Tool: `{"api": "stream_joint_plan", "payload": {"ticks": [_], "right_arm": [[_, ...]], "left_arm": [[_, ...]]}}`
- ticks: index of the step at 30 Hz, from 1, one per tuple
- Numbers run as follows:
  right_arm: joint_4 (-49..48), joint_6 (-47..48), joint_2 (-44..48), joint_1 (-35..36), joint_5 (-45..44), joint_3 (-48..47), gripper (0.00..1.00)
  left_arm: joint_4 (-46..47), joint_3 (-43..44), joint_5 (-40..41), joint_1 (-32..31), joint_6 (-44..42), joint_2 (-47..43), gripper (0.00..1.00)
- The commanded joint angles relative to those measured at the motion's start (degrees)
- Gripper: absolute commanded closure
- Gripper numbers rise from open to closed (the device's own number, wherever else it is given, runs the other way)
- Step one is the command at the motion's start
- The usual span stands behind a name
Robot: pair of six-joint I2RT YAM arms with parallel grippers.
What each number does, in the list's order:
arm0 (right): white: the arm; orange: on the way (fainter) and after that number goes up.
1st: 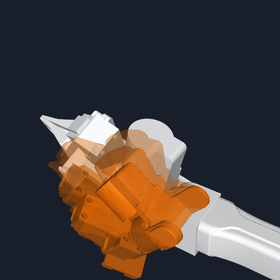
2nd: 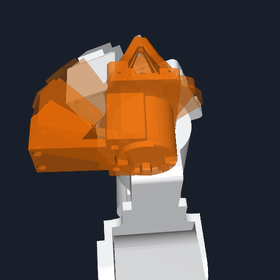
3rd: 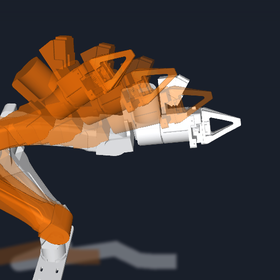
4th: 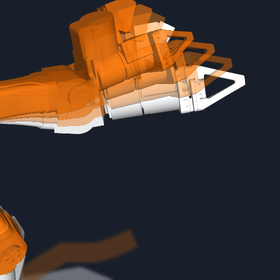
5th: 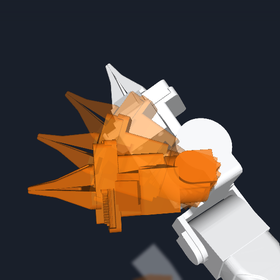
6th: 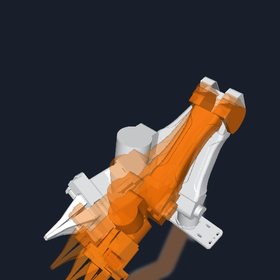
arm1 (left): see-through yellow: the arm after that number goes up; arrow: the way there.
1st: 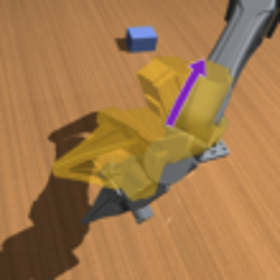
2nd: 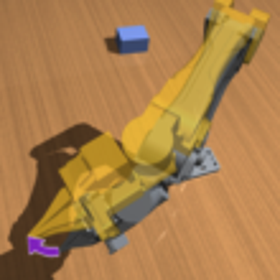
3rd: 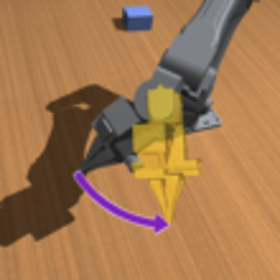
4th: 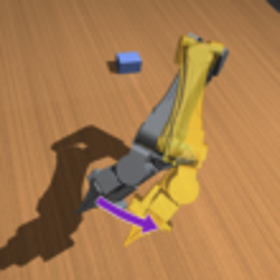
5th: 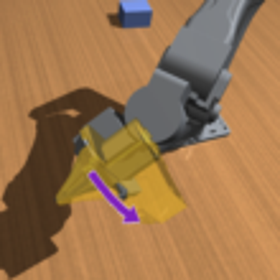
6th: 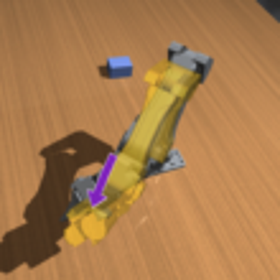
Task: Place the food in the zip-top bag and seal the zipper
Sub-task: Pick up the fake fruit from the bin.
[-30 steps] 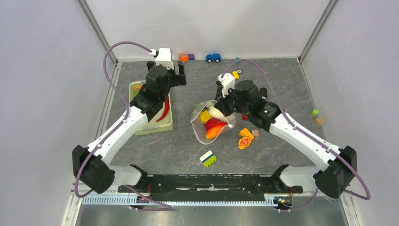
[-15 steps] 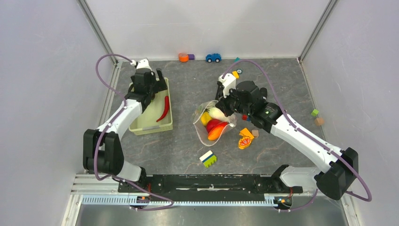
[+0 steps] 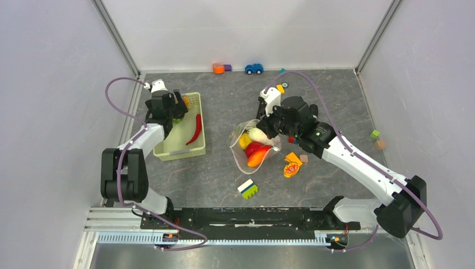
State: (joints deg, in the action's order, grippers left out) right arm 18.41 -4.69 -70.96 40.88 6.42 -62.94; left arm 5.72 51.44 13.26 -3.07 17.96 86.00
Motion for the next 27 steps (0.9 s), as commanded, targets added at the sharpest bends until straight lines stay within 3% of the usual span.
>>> {"api": "stream_joint_plan", "payload": {"ticks": [1,27], "right_arm": [[-3.12,-0.07,0.20,0.20,0.72,-0.71,1.00],[-3.08,-0.59,-1.40,0.24,1.49,-1.31,1.00]], "left_arm": [[3.72,0.87,-3.04,1.55,1.80,3.93,0.00],[2.10,7.87,-7.30,2.96,4.81,13.95,0.12]]}}
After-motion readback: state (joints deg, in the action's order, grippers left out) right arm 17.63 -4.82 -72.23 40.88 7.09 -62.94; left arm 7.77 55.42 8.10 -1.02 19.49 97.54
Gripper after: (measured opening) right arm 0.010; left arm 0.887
